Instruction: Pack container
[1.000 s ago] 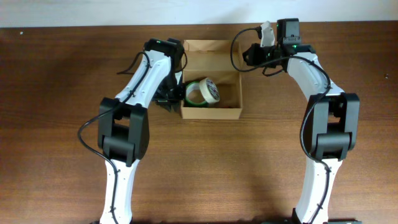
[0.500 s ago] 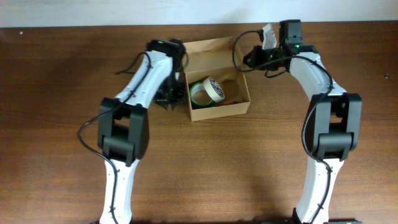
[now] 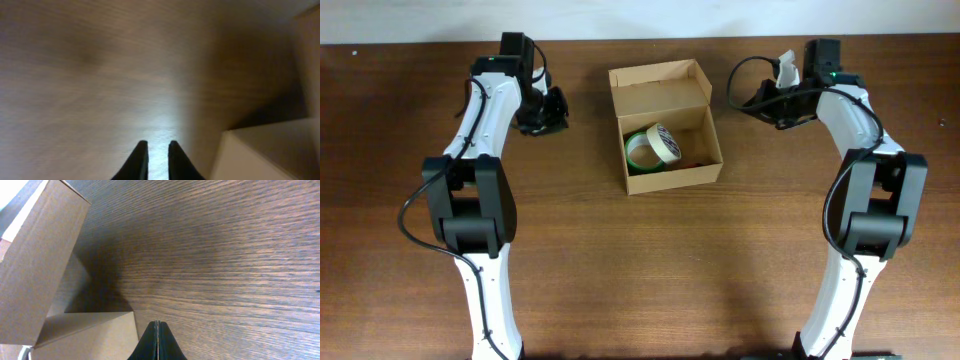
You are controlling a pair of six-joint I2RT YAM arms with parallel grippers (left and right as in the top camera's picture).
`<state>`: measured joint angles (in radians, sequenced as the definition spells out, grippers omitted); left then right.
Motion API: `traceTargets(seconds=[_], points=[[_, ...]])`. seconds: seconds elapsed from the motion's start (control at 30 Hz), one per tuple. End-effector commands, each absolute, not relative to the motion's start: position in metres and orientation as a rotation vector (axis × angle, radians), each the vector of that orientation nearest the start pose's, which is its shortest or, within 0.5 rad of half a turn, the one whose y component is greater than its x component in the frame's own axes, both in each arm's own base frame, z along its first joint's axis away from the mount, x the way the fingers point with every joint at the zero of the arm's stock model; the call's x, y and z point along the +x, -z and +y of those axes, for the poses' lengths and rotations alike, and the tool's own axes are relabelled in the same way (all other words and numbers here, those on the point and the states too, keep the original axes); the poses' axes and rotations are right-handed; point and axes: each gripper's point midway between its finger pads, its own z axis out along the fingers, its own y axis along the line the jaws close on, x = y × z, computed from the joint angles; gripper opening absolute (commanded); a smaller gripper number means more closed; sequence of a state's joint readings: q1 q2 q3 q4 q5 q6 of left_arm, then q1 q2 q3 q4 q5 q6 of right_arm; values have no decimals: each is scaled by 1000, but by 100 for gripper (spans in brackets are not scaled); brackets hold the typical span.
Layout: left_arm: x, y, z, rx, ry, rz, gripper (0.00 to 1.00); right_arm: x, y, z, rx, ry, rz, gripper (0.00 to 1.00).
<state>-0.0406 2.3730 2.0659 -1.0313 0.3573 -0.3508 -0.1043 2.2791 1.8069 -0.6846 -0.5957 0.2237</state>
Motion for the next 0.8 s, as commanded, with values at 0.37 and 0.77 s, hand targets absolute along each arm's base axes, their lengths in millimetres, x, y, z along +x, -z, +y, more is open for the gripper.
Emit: traceTargets(seconds=[0.37, 0.77], points=[[519, -27, -147, -612, 1305, 2834, 1, 539, -57, 43, 400, -872, 2624, 3], [533, -13, -162, -669, 1511, 2748, 2, 549, -33, 89, 543, -1463, 2500, 3]])
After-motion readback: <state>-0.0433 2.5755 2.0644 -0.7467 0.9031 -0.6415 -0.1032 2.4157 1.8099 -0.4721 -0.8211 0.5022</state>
